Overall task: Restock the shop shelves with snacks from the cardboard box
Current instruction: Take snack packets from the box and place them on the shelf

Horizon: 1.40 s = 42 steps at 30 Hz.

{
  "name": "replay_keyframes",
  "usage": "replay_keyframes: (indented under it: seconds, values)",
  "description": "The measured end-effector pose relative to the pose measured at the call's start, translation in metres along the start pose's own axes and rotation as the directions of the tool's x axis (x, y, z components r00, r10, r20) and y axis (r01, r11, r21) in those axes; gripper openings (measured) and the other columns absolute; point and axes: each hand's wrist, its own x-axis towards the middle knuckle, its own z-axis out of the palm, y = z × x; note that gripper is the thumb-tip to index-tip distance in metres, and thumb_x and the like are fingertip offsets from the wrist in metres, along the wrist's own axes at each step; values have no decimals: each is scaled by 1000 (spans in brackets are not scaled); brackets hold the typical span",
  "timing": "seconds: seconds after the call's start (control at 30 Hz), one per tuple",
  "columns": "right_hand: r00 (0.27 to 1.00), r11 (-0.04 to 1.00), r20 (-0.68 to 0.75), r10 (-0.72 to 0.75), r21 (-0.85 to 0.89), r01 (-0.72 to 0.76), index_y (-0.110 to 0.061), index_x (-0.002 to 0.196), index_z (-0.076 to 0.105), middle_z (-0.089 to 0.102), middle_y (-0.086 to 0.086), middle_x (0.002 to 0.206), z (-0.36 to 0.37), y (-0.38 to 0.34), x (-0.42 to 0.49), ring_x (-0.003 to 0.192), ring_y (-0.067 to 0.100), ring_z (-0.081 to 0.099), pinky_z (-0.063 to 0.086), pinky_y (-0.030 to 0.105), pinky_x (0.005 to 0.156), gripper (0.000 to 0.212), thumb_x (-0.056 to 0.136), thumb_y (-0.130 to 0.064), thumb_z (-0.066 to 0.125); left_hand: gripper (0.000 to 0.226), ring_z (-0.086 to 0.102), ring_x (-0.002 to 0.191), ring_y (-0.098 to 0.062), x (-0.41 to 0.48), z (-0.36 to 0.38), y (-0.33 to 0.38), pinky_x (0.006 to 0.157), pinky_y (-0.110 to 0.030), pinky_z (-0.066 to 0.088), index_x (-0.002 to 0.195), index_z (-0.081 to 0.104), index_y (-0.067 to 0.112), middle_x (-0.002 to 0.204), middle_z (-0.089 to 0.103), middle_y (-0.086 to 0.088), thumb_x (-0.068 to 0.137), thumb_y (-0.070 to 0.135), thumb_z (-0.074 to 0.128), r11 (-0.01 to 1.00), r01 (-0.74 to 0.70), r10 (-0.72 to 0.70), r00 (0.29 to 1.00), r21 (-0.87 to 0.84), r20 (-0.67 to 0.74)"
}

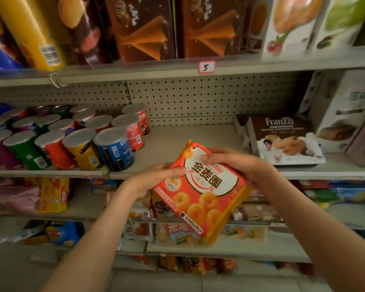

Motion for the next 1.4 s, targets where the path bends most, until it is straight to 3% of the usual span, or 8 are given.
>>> replay_keyframes:
  seconds: [0.13,0.4,0.67,0.8,0.93,1.1,1.27,1.4]
  values:
    - [999,992,-39,-18,124,23,-11,94,68,74,8,84,-86,1,-30,71,19,71,59,27,64,31,85,-37,53,27,72,75,-17,38,60,28,72,-28,58,102,63,19,87,76,-3,81,33,69,991,-67,48,987,-119,-151]
    - [970,948,-237,-47,297,119,-12,96,62,69,7,78,-129,-6,-8,75,21,66,53,33,66,22,95,-29,48,47,70,93,-24,57,78,35,91,-42,52,112,61,23,97,75,-3,73,47,67,924,-189,14,886,-333,-464]
    - [985,1000,-170,-7,7,8,-18,98,66,71,7,101,-82,-10,61,93,21,67,52,39,88,23,82,-34,68,43,68,96,-20,67,23,38,98,-43,48,117,58,27,102,73,-1,82,50,64,911,-247,-21,772,-329,-636]
    - [973,997,-221,-72,-52,62,-21,94,61,68,-3,87,-65,-25,104,76,8,66,52,22,68,10,87,-15,64,52,64,95,-13,85,-19,41,85,-29,48,129,51,23,116,66,3,87,52,57,944,-240,46,772,-224,-634]
    - [889,988,-430,-156,-77,136,-7,91,64,65,4,76,-53,-35,151,51,5,62,48,11,48,10,86,1,61,49,61,107,-18,119,-68,44,89,-28,46,130,53,24,123,63,0,91,53,50,987,-158,131,771,11,-623]
    - [764,985,-625,-160,-146,87,-21,85,64,70,3,91,-55,-28,196,84,20,67,56,43,81,13,74,-20,71,49,62,107,-29,162,-98,46,91,-36,50,123,58,13,119,65,-9,91,50,51,980,-19,157,697,200,-700]
    - [648,976,-739,-187,-215,36,-12,100,57,67,-1,86,-50,-25,209,76,14,63,52,33,70,35,73,-30,73,46,61,106,-35,188,-105,43,87,-38,49,121,59,7,115,65,-17,93,43,52,986,-26,139,671,164,-728]
    - [649,972,-730,-214,-223,69,-14,105,49,57,-7,82,-51,-25,211,71,8,57,46,25,61,35,80,-19,72,38,61,103,-30,194,-109,44,82,-32,48,121,56,7,115,64,-13,95,34,53,990,-124,134,671,68,-729]
